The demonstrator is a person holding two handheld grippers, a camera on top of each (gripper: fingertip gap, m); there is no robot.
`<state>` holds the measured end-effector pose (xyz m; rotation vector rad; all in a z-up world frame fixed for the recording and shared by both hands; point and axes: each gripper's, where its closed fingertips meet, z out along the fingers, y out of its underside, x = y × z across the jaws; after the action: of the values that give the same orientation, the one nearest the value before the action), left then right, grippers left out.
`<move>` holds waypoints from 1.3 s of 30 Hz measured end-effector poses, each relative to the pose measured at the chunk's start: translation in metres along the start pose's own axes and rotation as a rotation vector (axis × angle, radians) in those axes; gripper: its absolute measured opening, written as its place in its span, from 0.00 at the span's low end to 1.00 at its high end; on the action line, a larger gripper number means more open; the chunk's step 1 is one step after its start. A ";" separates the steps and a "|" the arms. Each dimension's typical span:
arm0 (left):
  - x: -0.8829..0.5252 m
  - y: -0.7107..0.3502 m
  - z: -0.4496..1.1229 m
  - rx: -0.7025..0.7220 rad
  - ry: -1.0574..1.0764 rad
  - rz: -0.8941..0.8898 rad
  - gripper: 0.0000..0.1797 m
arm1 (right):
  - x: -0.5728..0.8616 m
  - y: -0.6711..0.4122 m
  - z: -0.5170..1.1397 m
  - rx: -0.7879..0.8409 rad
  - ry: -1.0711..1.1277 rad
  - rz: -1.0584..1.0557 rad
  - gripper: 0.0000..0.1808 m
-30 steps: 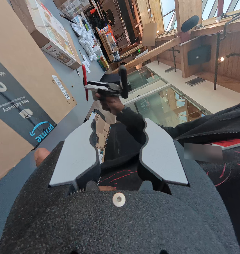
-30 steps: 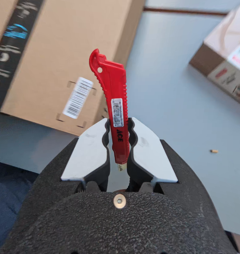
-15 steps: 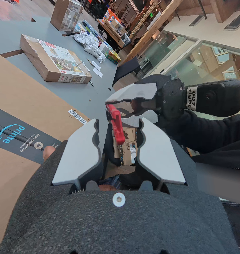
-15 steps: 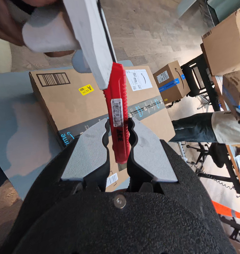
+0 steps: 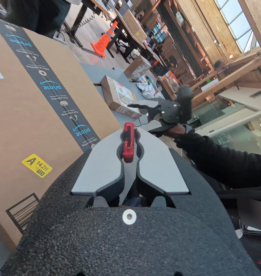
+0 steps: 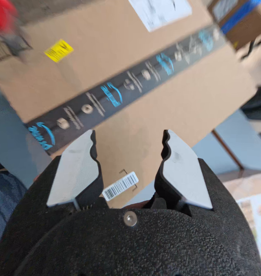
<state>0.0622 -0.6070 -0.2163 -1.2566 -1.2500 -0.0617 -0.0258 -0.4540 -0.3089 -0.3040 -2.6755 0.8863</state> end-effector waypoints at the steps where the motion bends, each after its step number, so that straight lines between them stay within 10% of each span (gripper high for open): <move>1: -0.003 -0.002 -0.001 0.041 -0.018 -0.022 0.06 | 0.024 0.040 0.017 -0.110 0.001 0.118 0.50; 7: -0.011 0.001 0.000 0.237 -0.176 -0.109 0.06 | 0.044 0.147 0.065 -0.377 -0.373 0.675 0.51; 16: 0.001 0.006 0.004 0.361 -0.243 -0.161 0.06 | -0.028 0.167 0.047 -0.603 -0.450 0.368 0.64; 21: -0.001 0.001 0.001 0.357 -0.256 -0.129 0.06 | -0.139 0.157 0.027 -0.629 -0.614 0.206 0.55; 27: -0.003 -0.009 -0.001 0.362 -0.251 -0.103 0.06 | -0.207 0.105 0.000 -0.433 -0.853 0.397 0.46; 39: 0.030 -0.008 0.006 0.643 -0.004 -0.217 0.06 | -0.073 -0.120 -0.040 0.617 -1.165 1.030 0.40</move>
<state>0.0656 -0.5890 -0.1908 -0.5663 -1.2675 0.1755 0.0438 -0.5482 -0.2217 -1.4172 -2.7344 2.8121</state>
